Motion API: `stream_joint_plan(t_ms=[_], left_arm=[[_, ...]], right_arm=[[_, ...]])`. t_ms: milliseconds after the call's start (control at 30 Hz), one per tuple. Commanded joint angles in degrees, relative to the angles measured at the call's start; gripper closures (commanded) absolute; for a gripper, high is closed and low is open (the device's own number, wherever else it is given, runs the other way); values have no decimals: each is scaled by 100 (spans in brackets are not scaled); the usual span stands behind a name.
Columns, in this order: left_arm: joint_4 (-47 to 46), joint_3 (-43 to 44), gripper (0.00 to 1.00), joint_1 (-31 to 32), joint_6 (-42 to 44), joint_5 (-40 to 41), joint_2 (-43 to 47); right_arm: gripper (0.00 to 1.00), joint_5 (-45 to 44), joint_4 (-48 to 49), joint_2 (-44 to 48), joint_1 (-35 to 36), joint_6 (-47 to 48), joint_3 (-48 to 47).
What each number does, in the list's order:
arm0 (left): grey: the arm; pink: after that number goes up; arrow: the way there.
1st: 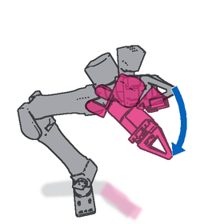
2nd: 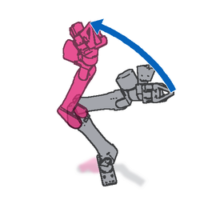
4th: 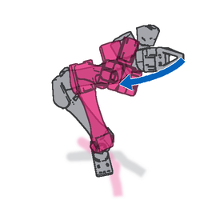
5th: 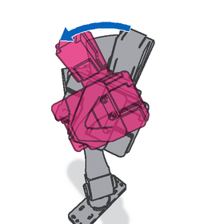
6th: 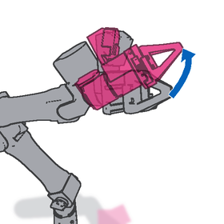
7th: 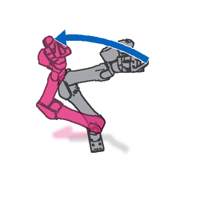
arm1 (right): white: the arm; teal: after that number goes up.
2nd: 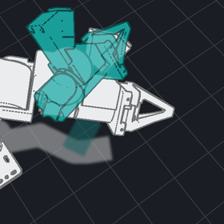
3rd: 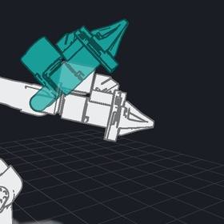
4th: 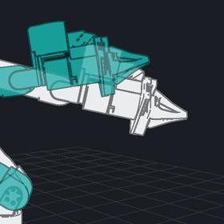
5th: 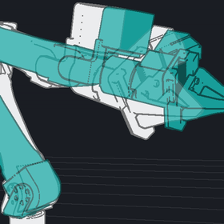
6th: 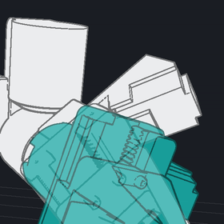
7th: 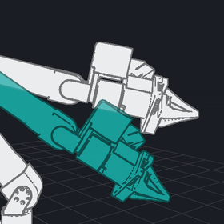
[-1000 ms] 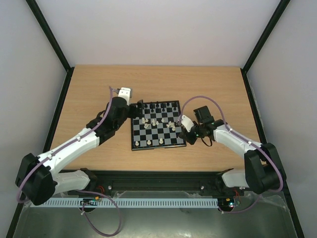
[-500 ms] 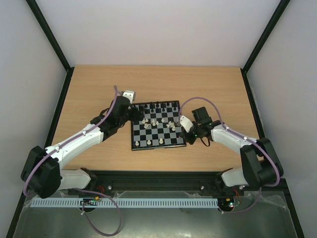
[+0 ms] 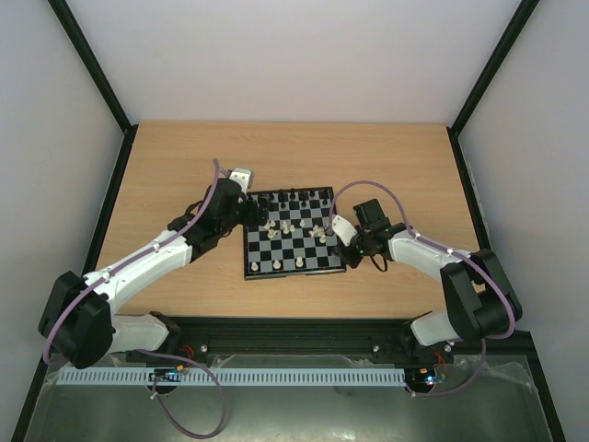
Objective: Set up the chess pieces on the board
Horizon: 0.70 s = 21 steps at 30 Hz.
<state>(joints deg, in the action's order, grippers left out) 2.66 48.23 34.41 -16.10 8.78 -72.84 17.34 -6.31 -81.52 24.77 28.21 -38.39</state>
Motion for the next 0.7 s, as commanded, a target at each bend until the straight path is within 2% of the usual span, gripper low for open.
stream_joint_plan(t_ms=[0,367,467,567,667], left_arm=[[43,162,1,-38,53,-53,120],[60,165,1,-39,80,-122,140],[77,161,1,-40,89,-126,152],[77,160,1,-40,89,-130,172],[73,148,1,-35,89,-129,206]], right_arm=[[87,-40,7,-152,45,-32,-65],[85,-90,29,-300,76,-129,-165],[78,-75,-58,-234,80,-208,-232],[62,-57,-212,-47,80,-353,-424],[58,-70,-377,137,80,-449,-703]])
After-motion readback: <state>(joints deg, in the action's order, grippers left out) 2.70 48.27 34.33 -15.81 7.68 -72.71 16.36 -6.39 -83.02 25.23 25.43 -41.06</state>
